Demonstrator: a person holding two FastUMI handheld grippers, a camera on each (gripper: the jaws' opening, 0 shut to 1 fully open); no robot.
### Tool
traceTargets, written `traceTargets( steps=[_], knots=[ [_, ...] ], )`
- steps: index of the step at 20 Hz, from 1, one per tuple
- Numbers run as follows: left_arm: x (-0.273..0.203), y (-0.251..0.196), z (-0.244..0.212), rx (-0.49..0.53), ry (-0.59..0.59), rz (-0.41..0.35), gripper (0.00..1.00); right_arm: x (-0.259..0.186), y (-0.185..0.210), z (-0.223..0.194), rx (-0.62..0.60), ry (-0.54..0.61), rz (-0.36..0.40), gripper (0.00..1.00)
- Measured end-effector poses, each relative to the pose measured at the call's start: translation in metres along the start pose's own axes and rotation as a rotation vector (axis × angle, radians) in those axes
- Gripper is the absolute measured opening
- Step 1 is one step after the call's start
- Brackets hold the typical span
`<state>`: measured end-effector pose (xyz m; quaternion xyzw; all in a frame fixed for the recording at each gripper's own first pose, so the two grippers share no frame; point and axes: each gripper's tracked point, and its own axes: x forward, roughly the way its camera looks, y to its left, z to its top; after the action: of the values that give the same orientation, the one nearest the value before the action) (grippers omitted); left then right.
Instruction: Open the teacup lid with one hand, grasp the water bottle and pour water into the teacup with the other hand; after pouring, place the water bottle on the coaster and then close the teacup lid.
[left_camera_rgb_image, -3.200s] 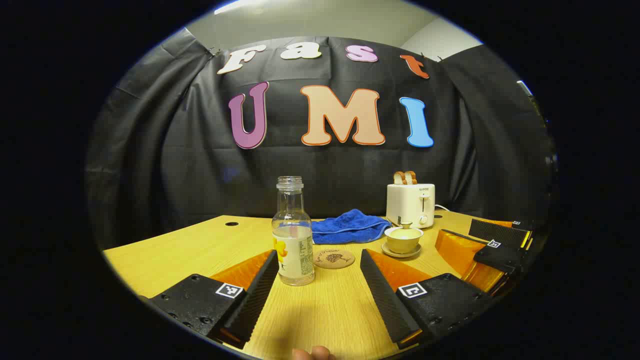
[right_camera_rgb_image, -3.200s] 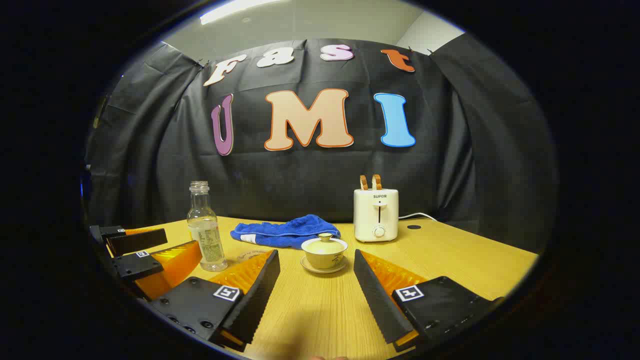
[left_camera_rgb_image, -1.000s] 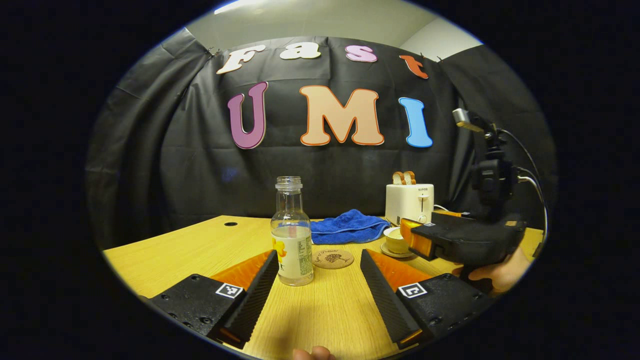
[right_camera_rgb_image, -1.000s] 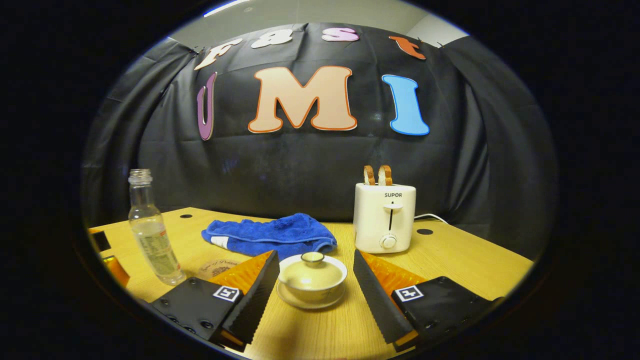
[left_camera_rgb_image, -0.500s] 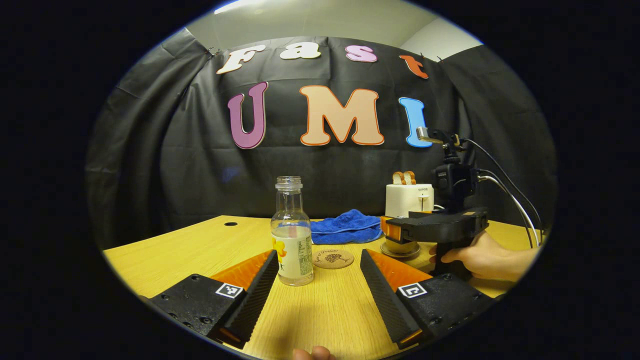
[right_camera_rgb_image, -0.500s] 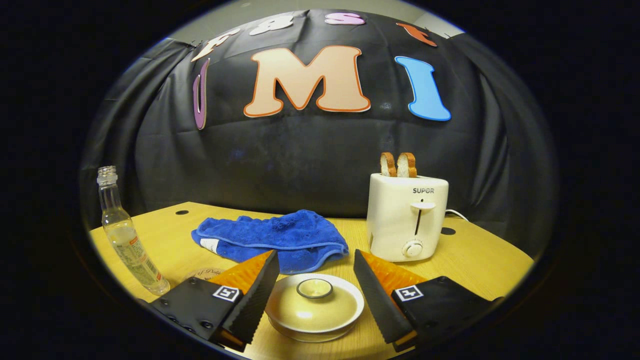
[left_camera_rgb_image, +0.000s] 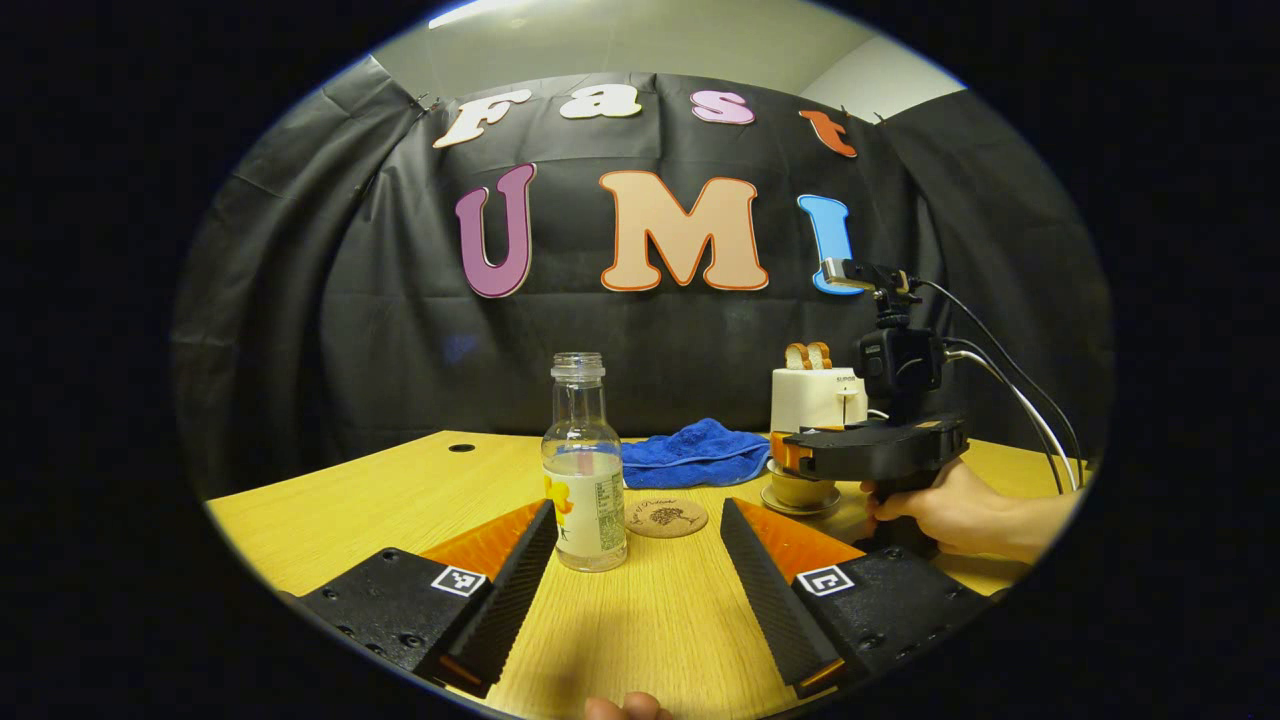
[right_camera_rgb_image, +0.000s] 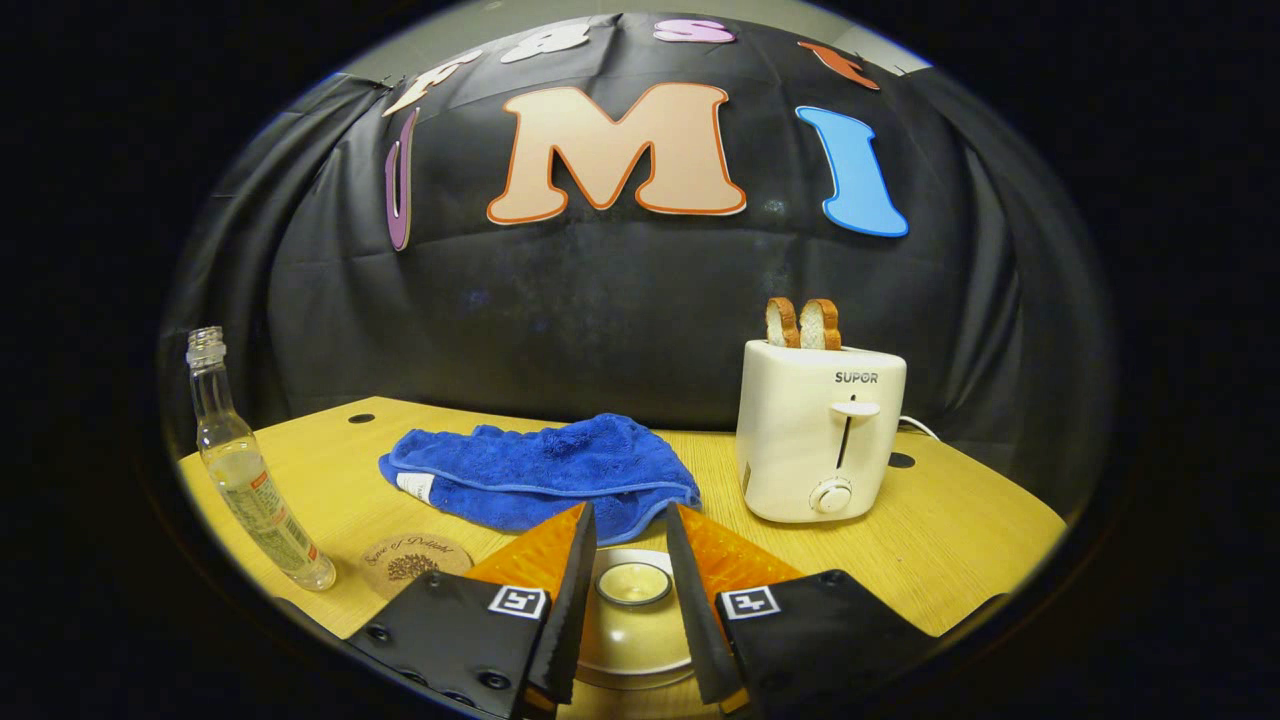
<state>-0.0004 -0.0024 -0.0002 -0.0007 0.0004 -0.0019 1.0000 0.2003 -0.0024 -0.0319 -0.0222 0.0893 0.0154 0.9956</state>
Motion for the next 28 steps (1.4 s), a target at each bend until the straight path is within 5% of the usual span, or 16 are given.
traceTargets(
  steps=[2,4,9,14,24,28],
  knots=[
    [0.000,0.000,0.000,0.000,0.000,0.000,0.96,0.000,0.003,-0.003,0.006,0.009,0.018,0.53],
    [0.000,0.000,0.000,0.000,0.000,0.000,0.97,0.008,0.002,-0.004,0.014,0.014,0.017,0.39],
    [0.000,0.000,0.000,0.000,0.000,0.000,0.97,0.000,0.003,-0.001,-0.004,0.013,0.015,0.39],
    [0.000,0.000,0.000,0.000,0.000,0.000,0.96,-0.002,0.005,0.004,0.013,-0.011,0.045,0.28],
    [0.000,0.001,-0.001,0.000,0.001,0.012,0.96,-0.020,0.005,0.024,0.040,-0.163,0.079,0.28],
    [-0.002,0.014,-0.002,0.001,0.003,0.077,0.97,-0.029,0.000,0.023,0.035,-0.160,0.096,0.28]
  ],
)
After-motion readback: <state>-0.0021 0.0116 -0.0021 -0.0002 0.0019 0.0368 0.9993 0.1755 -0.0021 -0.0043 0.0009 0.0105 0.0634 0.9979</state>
